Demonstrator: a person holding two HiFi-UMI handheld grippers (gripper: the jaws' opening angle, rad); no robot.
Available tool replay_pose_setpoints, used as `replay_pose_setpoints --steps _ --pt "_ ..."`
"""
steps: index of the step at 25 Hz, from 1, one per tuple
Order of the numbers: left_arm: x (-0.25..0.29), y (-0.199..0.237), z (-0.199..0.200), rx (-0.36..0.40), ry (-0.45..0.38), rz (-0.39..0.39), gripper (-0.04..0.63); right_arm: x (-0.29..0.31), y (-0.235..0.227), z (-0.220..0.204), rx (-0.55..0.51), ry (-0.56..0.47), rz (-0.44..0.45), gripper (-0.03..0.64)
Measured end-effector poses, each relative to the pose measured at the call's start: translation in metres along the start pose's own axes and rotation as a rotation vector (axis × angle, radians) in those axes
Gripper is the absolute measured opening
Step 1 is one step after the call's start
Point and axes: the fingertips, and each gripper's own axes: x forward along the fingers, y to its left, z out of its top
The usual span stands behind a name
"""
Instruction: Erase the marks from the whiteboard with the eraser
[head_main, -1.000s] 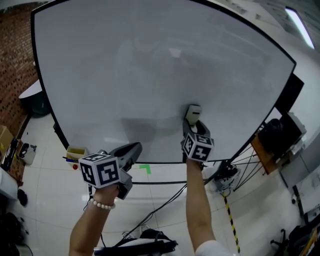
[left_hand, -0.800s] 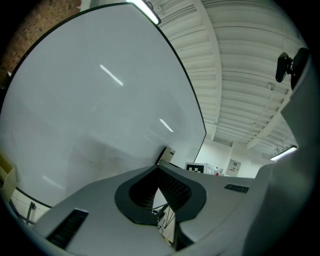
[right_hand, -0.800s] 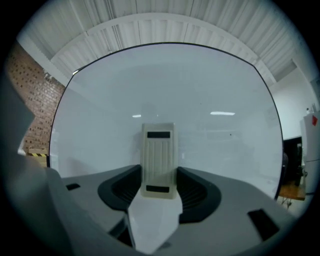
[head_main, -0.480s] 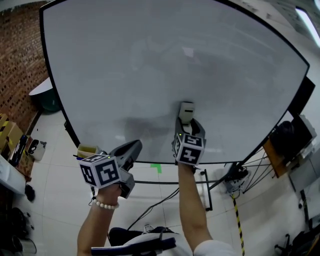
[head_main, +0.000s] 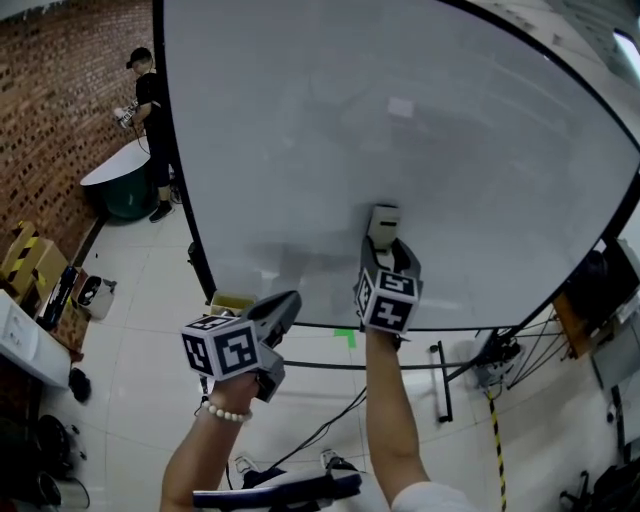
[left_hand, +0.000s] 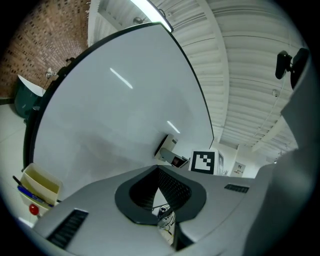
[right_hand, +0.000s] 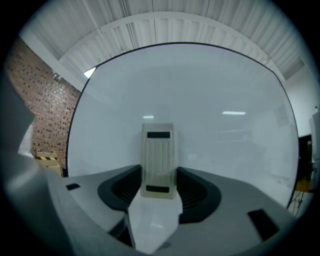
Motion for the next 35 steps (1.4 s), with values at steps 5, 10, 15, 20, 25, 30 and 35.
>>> replay_pose_setpoints --steps 5,10,15,20,25,30,35 --pt "-0.054 0.041 0.03 -0.004 -0.016 0.018 -0.005 0.013 0.07 0.002 -0.003 -0.001 -0.003 0.25" --pt "-0.108 0.077 0.056 -0.017 -0.044 0.038 -0.005 0.02 0.134 0.0 0.006 0.0 0.002 0.25" --pt "-0.145 0.104 0.072 -0.015 -0.045 0.055 -0.005 0.028 0.185 0.001 0.008 -0.006 0.011 0.249" --pt "-0.176 0.125 0.085 -0.015 -0.038 0.062 -0.005 0.035 0.229 0.002 0.014 -0.004 0.011 0.249" --pt "-0.201 0.14 0.097 -0.01 -0.037 0.072 -0.005 0.04 0.272 0.001 0.003 0.012 0.031 0.25" --pt "-0.224 0.155 0.107 -0.01 -0.054 0.089 -0.005 0.044 0.308 -0.002 -0.001 0.006 0.048 0.249" --pt "-0.246 0.169 0.117 -0.016 -0.078 0.11 -0.004 0.049 0.35 -0.002 -0.011 -0.003 0.082 0.25"
